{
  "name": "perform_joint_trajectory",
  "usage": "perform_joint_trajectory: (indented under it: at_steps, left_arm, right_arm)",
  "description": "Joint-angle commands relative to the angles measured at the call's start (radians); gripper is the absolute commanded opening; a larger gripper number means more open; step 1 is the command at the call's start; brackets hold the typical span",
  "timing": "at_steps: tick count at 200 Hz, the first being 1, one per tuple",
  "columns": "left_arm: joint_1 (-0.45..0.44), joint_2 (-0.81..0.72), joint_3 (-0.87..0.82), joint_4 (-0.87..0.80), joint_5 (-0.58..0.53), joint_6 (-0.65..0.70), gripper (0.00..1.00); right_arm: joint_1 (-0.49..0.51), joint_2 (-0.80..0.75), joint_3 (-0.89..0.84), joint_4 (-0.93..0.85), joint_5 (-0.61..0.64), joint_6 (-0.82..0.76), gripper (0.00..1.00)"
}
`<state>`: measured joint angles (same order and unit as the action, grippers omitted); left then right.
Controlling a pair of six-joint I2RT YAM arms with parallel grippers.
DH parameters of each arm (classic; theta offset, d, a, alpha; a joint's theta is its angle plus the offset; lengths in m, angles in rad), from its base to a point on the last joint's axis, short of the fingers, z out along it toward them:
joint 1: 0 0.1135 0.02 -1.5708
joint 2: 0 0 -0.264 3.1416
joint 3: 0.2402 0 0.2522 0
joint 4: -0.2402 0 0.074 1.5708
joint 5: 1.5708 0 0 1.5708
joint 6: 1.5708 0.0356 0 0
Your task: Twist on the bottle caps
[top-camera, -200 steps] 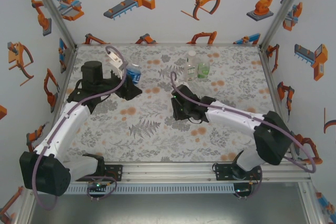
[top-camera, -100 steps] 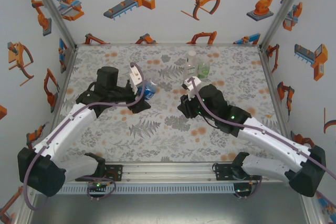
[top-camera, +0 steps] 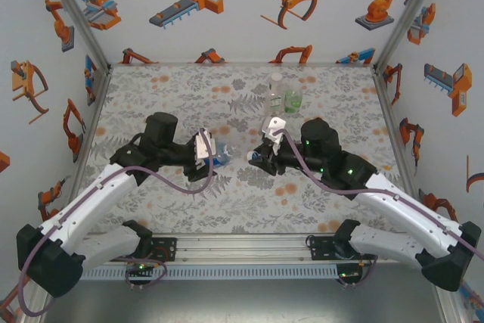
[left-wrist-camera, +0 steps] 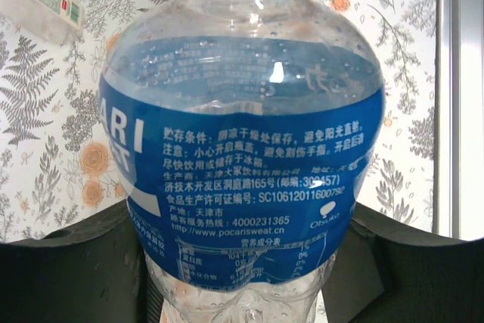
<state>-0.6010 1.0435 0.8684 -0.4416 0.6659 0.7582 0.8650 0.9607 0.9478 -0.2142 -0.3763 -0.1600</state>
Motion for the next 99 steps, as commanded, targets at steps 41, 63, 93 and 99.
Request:
perform_joint_trajectory:
  at_steps: [41, 63, 93, 99]
  left_arm:
    - [-0.034, -0.019, -0.003, -0.079, 0.012, 0.14, 0.0]
    - [-0.045, -0.019, -0.003, -0.09, 0.006, 0.156, 0.0]
    - [-0.049, -0.019, -0.002, -0.095, -0.005, 0.161, 0.0]
    - [-0.051, -0.015, 0.0, -0.096, -0.006, 0.158, 0.0]
  right_arm:
    - [0.034, 0.01, 0.051, 0.067, -0.179, -0.076, 0.09]
    - [0.048, 0.021, 0.062, 0.067, -0.133, -0.085, 0.07]
    - [0.058, 0.042, 0.073, 0.064, -0.102, -0.091, 0.05]
    - [0.059, 0.046, 0.075, 0.066, -0.103, -0.092, 0.05]
